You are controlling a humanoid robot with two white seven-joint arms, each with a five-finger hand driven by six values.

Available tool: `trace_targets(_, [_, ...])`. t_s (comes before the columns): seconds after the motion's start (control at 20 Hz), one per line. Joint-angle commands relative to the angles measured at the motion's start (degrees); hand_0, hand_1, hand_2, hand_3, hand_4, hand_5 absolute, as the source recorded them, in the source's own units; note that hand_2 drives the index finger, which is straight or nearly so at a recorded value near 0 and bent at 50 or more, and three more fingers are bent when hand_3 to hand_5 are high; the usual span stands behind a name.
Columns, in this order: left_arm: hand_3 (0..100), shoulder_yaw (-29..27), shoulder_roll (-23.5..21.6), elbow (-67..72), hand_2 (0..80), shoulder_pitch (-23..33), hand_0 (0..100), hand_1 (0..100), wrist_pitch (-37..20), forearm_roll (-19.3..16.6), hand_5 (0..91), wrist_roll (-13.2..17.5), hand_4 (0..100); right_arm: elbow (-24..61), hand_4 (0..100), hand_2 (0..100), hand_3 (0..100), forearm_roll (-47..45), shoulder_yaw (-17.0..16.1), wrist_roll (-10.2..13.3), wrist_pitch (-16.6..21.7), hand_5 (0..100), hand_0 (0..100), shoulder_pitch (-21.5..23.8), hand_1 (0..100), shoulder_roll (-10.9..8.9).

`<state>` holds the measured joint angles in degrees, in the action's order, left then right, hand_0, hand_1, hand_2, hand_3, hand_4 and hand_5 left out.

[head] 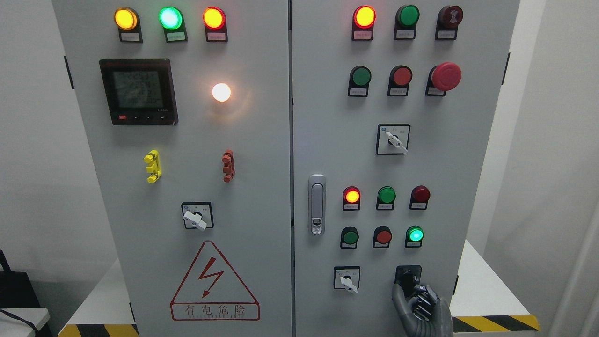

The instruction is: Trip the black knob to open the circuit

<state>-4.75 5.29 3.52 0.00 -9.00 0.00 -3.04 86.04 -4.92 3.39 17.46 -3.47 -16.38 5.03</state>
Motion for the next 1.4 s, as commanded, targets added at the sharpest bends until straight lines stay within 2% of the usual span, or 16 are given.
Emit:
trace_targets(0.0, [0, 0.0, 0.0, 0.0, 0.0, -0.4, 12, 39, 0.0, -1.9, 0.0, 0.0, 0, -0.3, 95, 58, 91, 0.0, -1.0, 0.1, 0.0, 98, 32, -0.1, 74, -0.2])
trace_targets(0.75, [0, 0.0, 0.0, 0.0, 0.0, -0.4, 12, 39, 0.0, -1.9, 0.0, 0.0, 0, -0.4, 95, 58, 91, 0.0, -1.3, 0.0, 0.0, 98, 33, 0.0, 75, -0.38])
trace_targets(0.95, [0, 0.0, 0.0, 0.0, 0.0, -0.4, 12, 39, 0.0, -1.9, 0.0, 0.0, 0, -0.3, 95, 58, 91, 0.1, -1.3, 0.0, 0.0, 98, 33, 0.0, 78, -0.55])
trace_targets(1.35, [0, 0.0, 0.0, 0.0, 0.0, -0.4, 12, 39, 0.0, -1.8, 0.0, 0.0, 0, -0.2, 94, 55, 89, 0.3, -1.5, -0.1, 0.1, 98, 41, 0.0, 85, -0.64])
